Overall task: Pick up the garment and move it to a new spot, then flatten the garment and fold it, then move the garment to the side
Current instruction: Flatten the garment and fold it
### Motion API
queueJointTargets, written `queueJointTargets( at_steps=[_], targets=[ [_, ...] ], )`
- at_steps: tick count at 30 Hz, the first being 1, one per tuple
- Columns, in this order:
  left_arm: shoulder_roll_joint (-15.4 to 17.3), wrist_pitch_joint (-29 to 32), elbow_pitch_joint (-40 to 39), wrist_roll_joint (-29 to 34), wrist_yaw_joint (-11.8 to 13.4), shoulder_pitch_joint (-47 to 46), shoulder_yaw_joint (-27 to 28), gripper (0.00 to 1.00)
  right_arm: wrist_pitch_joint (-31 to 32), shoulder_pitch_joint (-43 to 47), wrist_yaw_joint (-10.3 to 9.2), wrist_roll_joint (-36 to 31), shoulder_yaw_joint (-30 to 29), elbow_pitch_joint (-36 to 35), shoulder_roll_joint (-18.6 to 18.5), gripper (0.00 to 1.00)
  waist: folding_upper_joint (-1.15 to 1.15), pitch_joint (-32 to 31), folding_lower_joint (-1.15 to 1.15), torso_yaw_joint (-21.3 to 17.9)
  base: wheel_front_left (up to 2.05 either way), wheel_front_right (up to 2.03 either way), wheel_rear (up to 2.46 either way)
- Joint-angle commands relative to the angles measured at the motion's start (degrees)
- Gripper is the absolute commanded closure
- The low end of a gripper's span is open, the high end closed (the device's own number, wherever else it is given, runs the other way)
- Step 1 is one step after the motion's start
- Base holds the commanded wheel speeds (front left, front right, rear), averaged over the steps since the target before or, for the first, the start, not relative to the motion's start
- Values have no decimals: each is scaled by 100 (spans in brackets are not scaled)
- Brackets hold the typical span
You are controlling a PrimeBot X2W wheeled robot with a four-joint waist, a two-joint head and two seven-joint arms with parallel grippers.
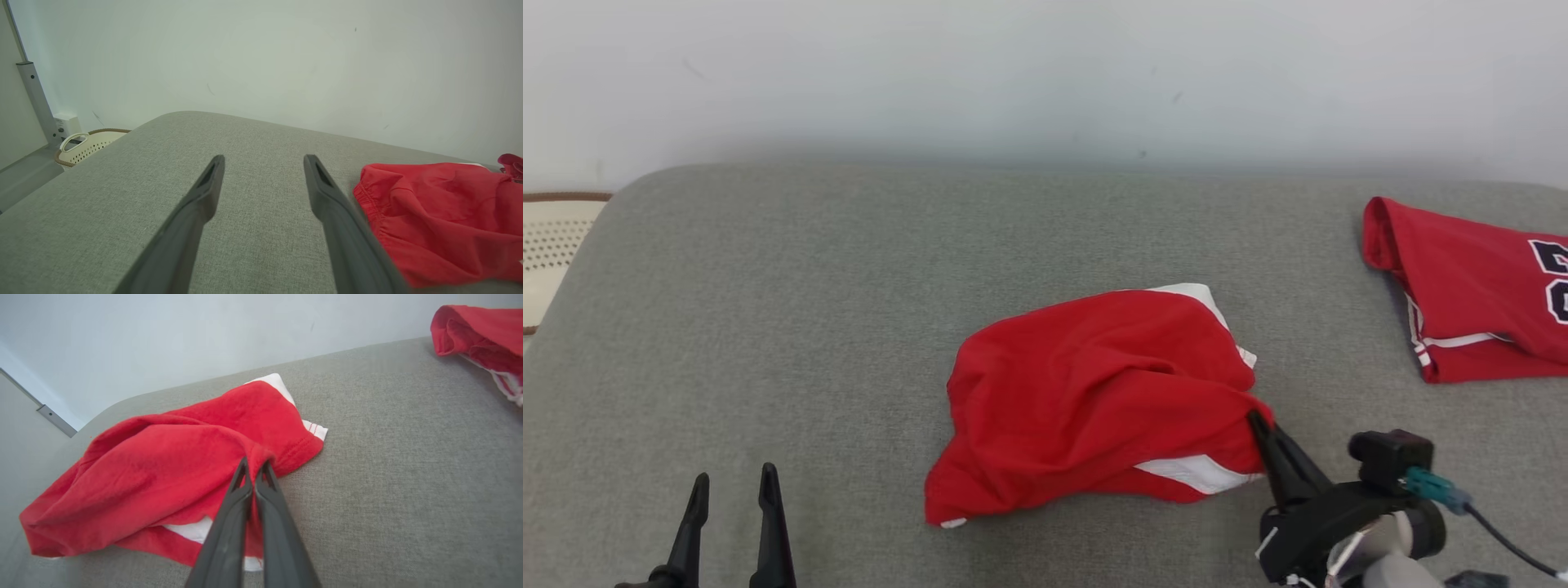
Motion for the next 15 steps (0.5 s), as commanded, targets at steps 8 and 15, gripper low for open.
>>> queueJointTargets(
  at_steps=[8,15],
  targets=[
    [-11,-35,27,41,38,35,-31,0,667,366,2,31,-288,-1424,-175,100,0,-3,0,-167,0,0,0],
    [-11,-35,94,-48,42,-74,-255,0,1049,-191,3,-127,-304,-1439,-256,100,0,12,0,-2,0,0,0]
  ],
)
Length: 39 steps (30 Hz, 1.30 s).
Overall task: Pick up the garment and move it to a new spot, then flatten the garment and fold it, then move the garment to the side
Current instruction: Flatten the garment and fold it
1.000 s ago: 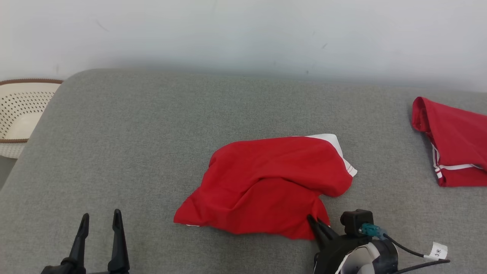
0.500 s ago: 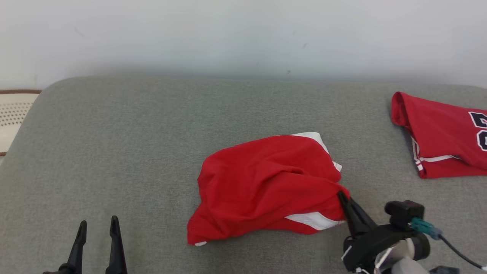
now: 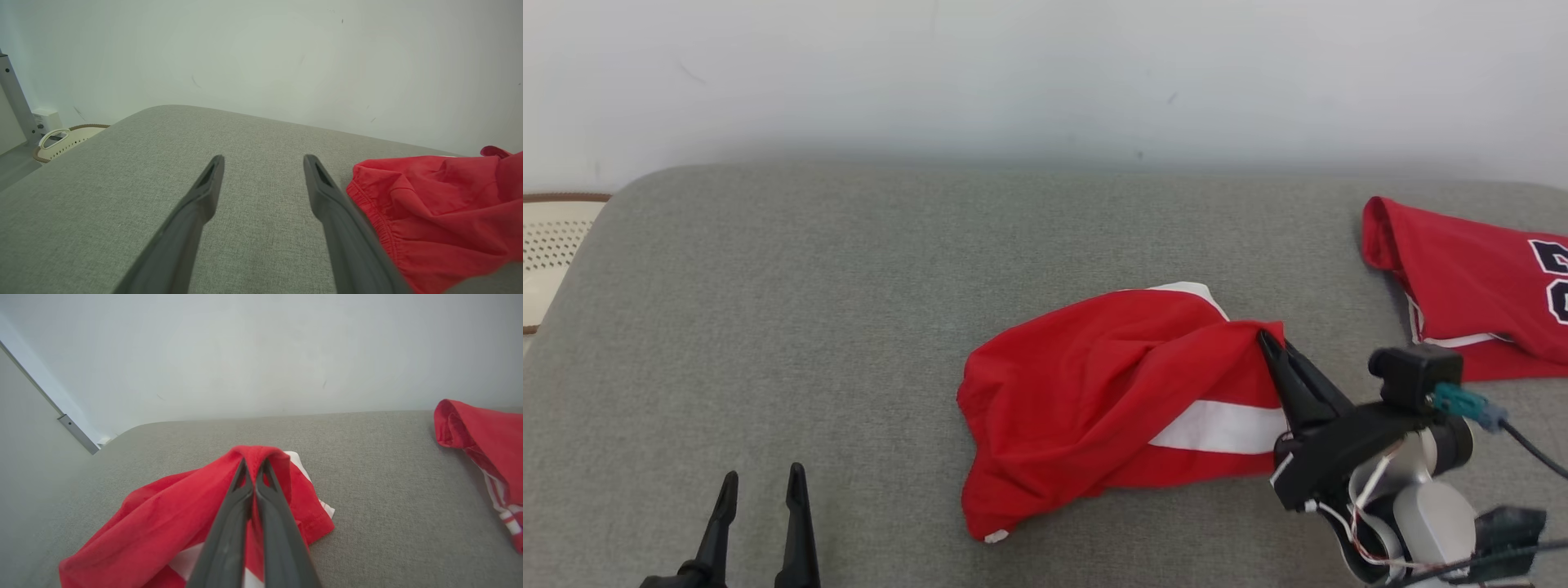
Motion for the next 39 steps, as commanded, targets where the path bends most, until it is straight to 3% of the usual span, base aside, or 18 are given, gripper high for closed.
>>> queueJointTargets(
  at_steps=[1,11,17,18,19,21,30,39],
  targets=[
    [1,-35,24,-15,-18,-57,-12,0,31,-125,3,-14,47,95,-14,100,0,19,0,84,0,0,0],
    [0,-30,165,-94,-9,-228,-318,0,-60,-1667,3,58,322,1885,-56,100,0,191,0,533,0,0,0],
    [0,-30,293,-155,-28,-398,-560,0,-451,-2538,3,174,560,3548,-32,100,0,315,0,800,0,0,0],
    [0,-30,324,-158,-35,-433,-593,0,-563,-2678,2,196,694,3960,11,96,0,323,0,839,0,0,0],
    [0,-30,341,-160,-34,-439,-603,0,-623,-2732,2,218,754,4117,34,84,0,323,0,847,0,0,0],
    [0,-30,369,-165,-34,-457,-612,0,-707,-2806,3,276,860,4447,78,0,0,313,0,849,0,0,0],
    [-1,-30,426,-134,-31,-311,-519,0,-1394,-2617,2,581,1210,4763,25,0,0,134,0,622,0,0,0],
    [0,-30,354,-140,-73,-218,-433,0,-1829,-1947,3,971,1177,3714,-408,0,0,91,0,264,0,0,0]
  ],
)
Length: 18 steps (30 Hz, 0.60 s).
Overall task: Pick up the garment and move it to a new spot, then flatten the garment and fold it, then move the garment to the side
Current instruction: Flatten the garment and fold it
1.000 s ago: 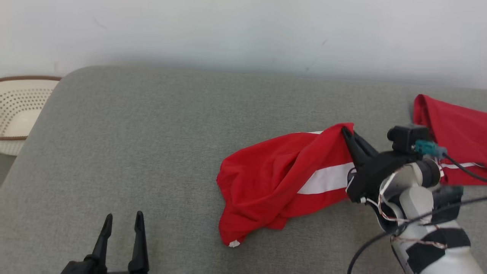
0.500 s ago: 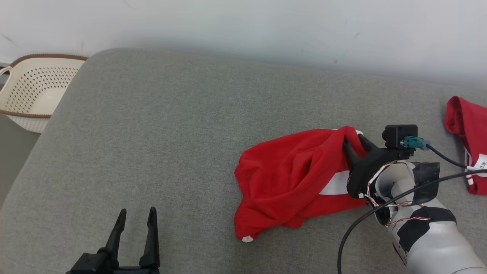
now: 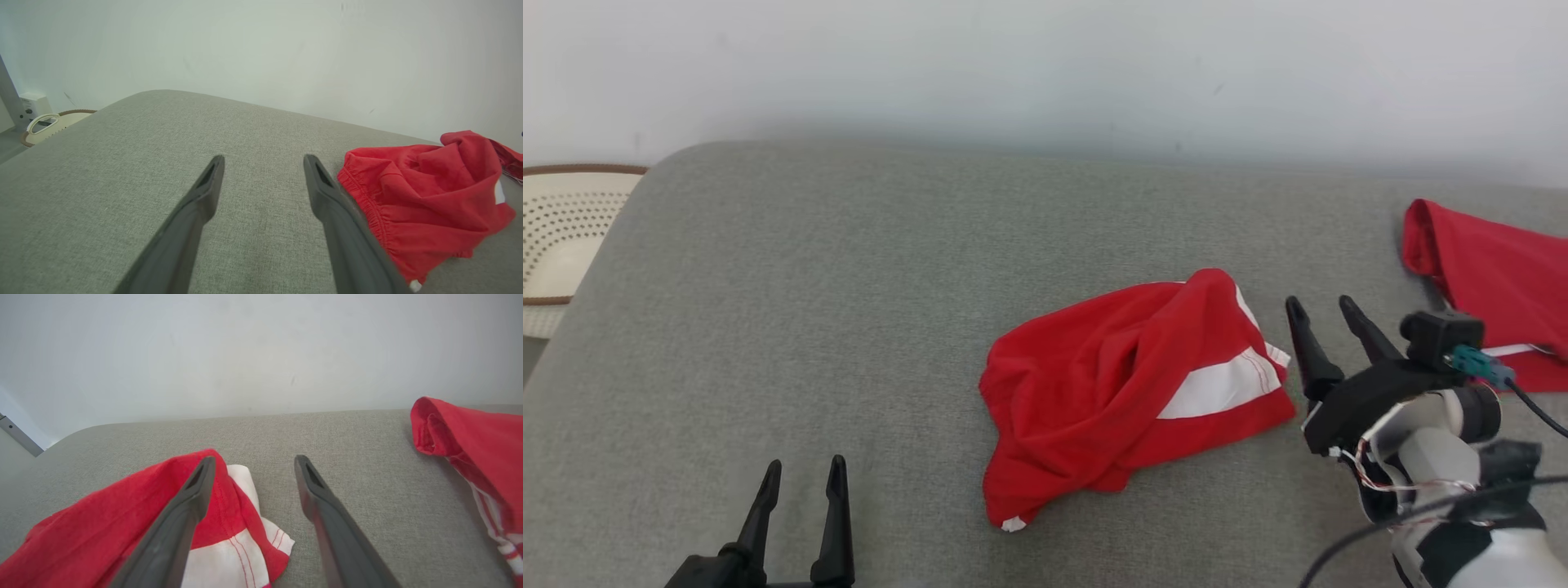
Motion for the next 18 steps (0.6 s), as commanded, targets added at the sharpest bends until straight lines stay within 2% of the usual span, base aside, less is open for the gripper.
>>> queueJointTargets(
  at_steps=[1,6,18],
  targets=[
    [2,-24,-33,10,-23,95,36,0,-42,196,2,5,-60,-174,-66,0,0,-12,0,-114,0,0,0],
    [1,-24,-48,27,-31,144,70,0,-56,809,1,-291,-570,-952,-166,0,0,-37,0,-207,0,0,0],
    [1,-24,-90,-28,-2,284,-57,0,-58,2376,1,-1326,-1725,-2213,328,0,0,-131,0,-238,0,0,0]
  ],
)
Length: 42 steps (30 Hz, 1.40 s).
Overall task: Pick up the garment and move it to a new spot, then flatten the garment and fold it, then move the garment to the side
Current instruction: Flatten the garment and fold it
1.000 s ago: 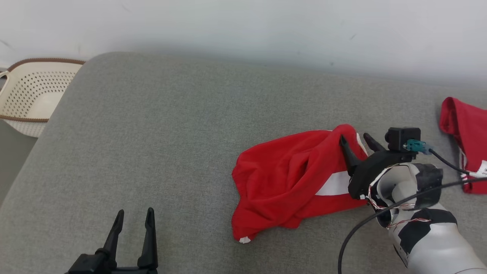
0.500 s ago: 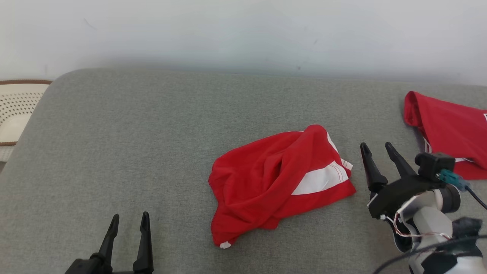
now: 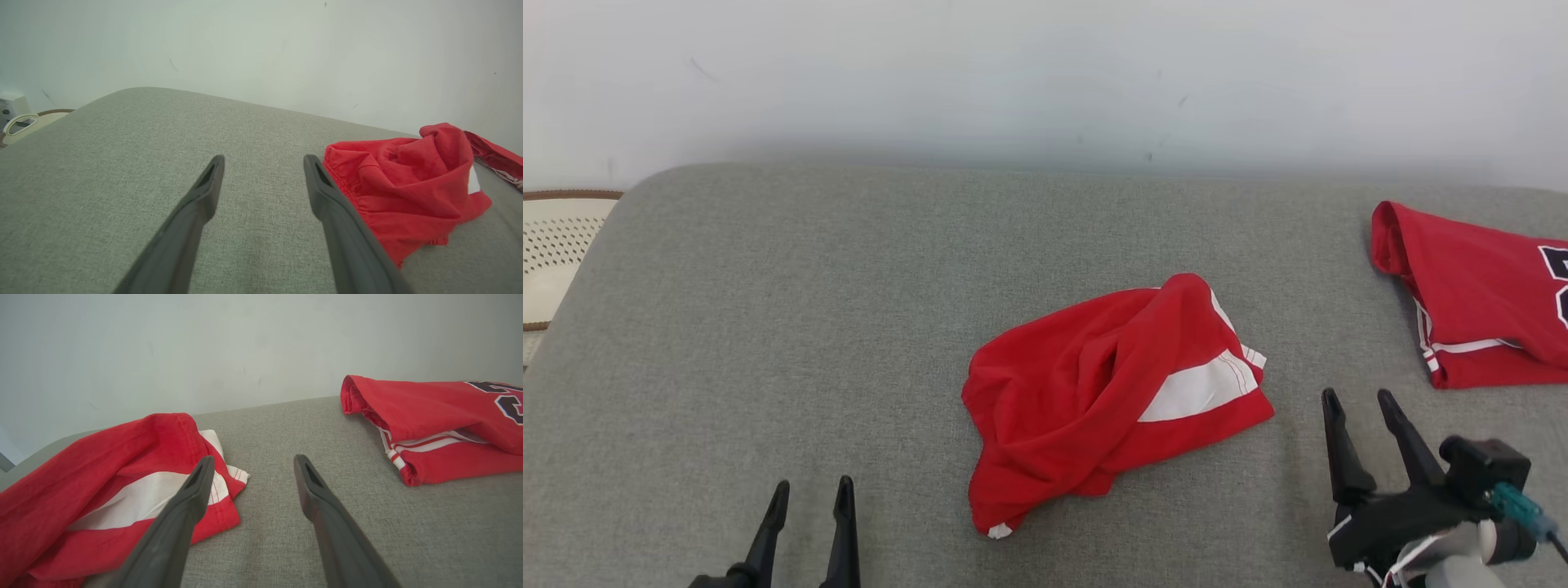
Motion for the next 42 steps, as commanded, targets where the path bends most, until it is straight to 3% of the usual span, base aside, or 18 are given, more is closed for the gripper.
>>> queueJointTargets(
  at_steps=[1,10,18,28,36,37,38,39,42],
  targets=[
    [1,-24,-7,-39,0,91,-21,0,-24,178,3,-137,-97,-127,93,0,0,-17,0,-3,0,0,0],
    [1,-24,131,-35,-113,190,-250,0,41,627,3,-626,-405,-643,484,0,0,-103,0,-41,0,0,0],
    [3,-24,570,-111,-396,133,-894,0,163,682,2,-726,-313,-919,618,0,0,-38,0,-198,0,0,0],
    [3,-24,1299,-312,-342,-321,-1309,0,218,528,2,-754,-217,-1038,662,0,0,207,0,-780,0,0,0],
    [3,-24,1804,-358,-310,-545,-1162,0,219,450,2,-760,-209,-1036,655,0,0,275,0,-1037,0,0,0],
    [4,-24,1799,-381,-290,-588,-1100,68,216,459,2,-757,-212,-1031,650,0,0,277,0,-1040,0,0,0],
    [4,-24,1839,-357,-277,-598,-1044,87,211,469,2,-754,-218,-1027,649,0,0,277,0,-1036,0,0,0],
    [3,-24,1861,-287,-260,-607,-978,100,206,479,2,-750,-235,-1022,645,0,0,276,0,-1022,0,0,0],
    [37,-24,1743,-117,-265,-643,-746,100,195,536,2,-770,-293,-1015,660,0,0,255,0,-913,0,0,0]
  ],
)
